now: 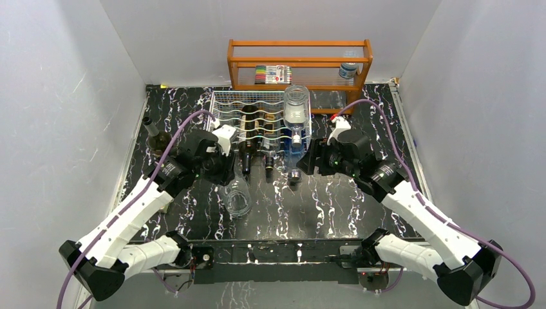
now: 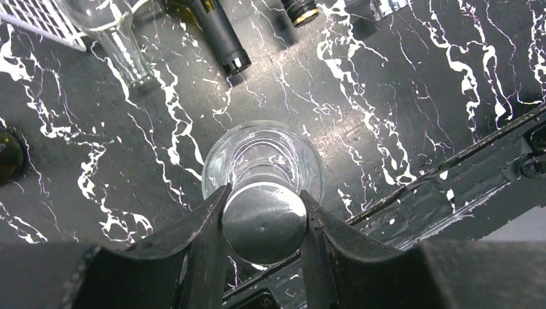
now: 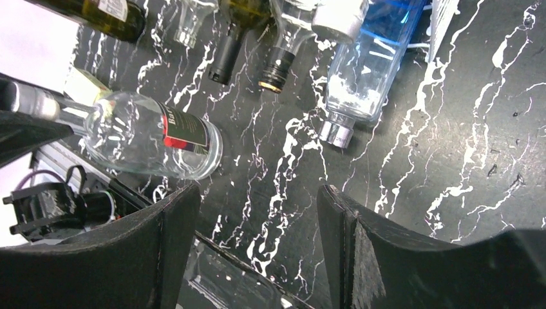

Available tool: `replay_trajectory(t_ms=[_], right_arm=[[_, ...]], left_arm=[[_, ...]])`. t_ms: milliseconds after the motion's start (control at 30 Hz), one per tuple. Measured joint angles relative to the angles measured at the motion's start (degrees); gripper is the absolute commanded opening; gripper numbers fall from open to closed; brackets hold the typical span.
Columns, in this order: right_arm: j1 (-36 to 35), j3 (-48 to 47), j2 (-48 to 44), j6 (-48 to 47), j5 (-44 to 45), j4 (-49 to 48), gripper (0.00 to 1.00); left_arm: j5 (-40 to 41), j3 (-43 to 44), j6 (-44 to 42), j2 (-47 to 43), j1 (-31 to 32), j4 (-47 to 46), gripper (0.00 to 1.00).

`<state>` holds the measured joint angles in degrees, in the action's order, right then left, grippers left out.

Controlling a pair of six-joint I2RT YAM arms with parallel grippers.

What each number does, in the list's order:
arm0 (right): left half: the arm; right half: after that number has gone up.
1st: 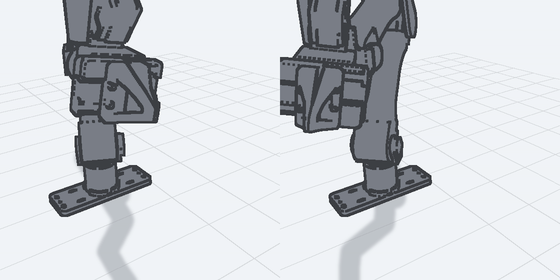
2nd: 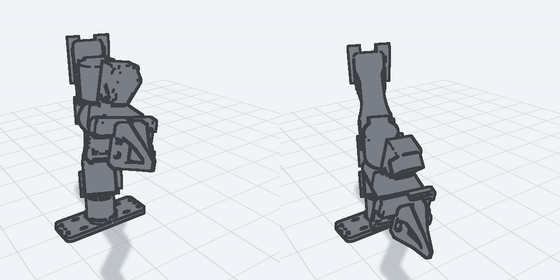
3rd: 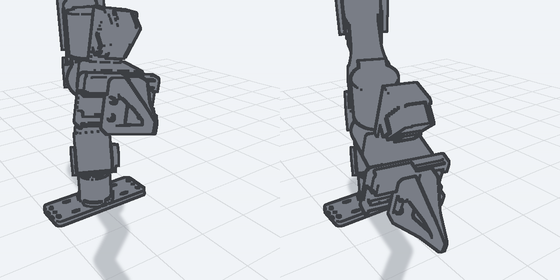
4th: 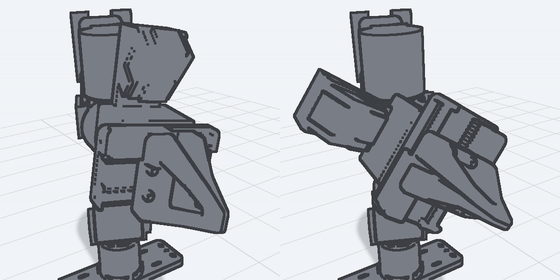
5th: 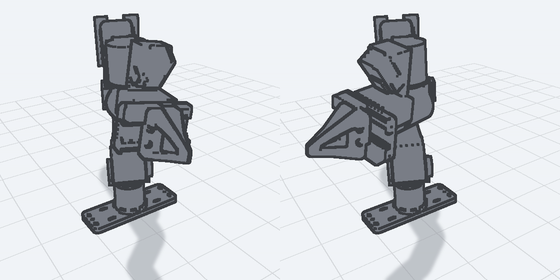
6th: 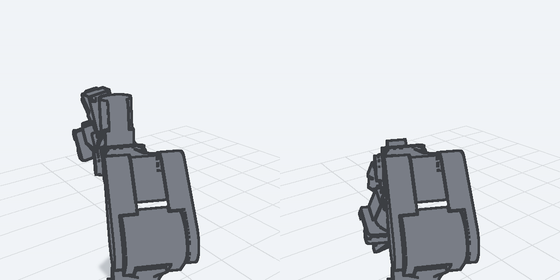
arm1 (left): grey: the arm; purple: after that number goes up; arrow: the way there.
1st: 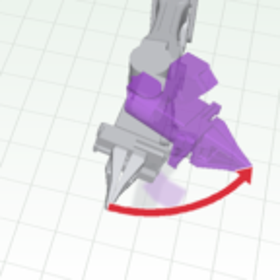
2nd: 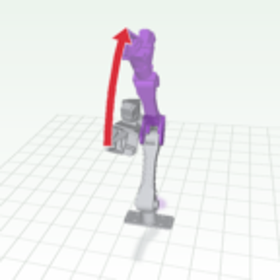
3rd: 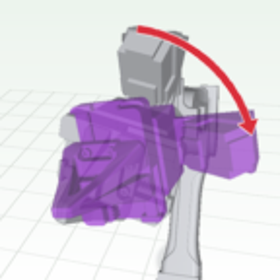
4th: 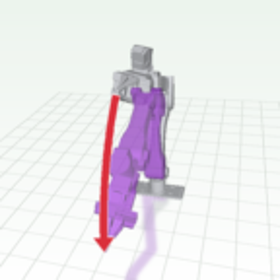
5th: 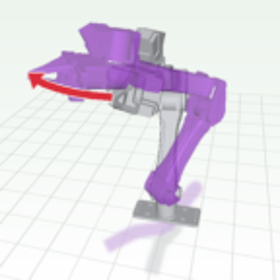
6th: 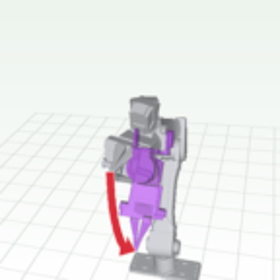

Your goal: Put the wine bottle on the wine rack

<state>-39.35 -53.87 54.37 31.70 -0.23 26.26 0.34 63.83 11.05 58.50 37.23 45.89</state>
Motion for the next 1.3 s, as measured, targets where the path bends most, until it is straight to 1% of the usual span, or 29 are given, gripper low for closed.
replay_trajectory(t_ms=[100,200,267,467,600,700,833,900,1000,1167,1300], right_arm=[[0.00,-0.35,0.92,-1.22,-0.52,1.03,0.77],[0.00,-0.48,1.27,-2.29,-1.22,1.38,0.78],[0.00,-0.94,1.51,-3.08,-1.70,2.01,0.79],[0.00,-2.25,1.99,-5.88,-4.13,2.95,0.81],[0.00,-4.02,3.04,-8.41,-7.26,4.48,0.80],[-0.07,-7.65,5.86,-10.27,-9.03,6.34,0.79],[-1.86,-12.90,10.29,-11.56,-9.14,7.10,0.79],[-4.72,-15.58,12.83,-11.82,-8.15,7.15,0.79],[-10.91,-19.47,17.07,-12.15,-5.46,6.84,0.80],[-21.55,-26.84,26.18,-12.20,0.17,6.45,0.81],[-25.09,-31.23,32.39,-12.22,3.21,6.25,0.82]], left_arm=[[-0.48,-1.07,-1.33,-0.13,0.04,-2.60,0.47],[-2.23,-2.25,-2.29,-0.24,0.04,-5.07,0.62],[-3.37,-2.60,-2.97,-0.33,0.11,-5.86,0.65],[-4.70,-2.99,-4.66,-2.03,0.22,-8.28,0.72],[-3.52,-2.69,-4.48,-3.54,0.22,-9.01,0.75],[0.24,0.68,-3.37,-3.74,0.24,-9.16,0.76],[8.00,7.69,-1.75,-4.09,0.24,-11.17,0.77],[12.11,11.13,-0.94,-4.63,0.24,-12.39,0.77],[16.92,14.38,-0.33,-6.34,0.24,-13.55,0.78],[22.84,16.04,0.13,-10.12,0.24,-14.19,0.79],[25.86,16.22,0.11,-12.46,0.24,-14.14,0.79]])
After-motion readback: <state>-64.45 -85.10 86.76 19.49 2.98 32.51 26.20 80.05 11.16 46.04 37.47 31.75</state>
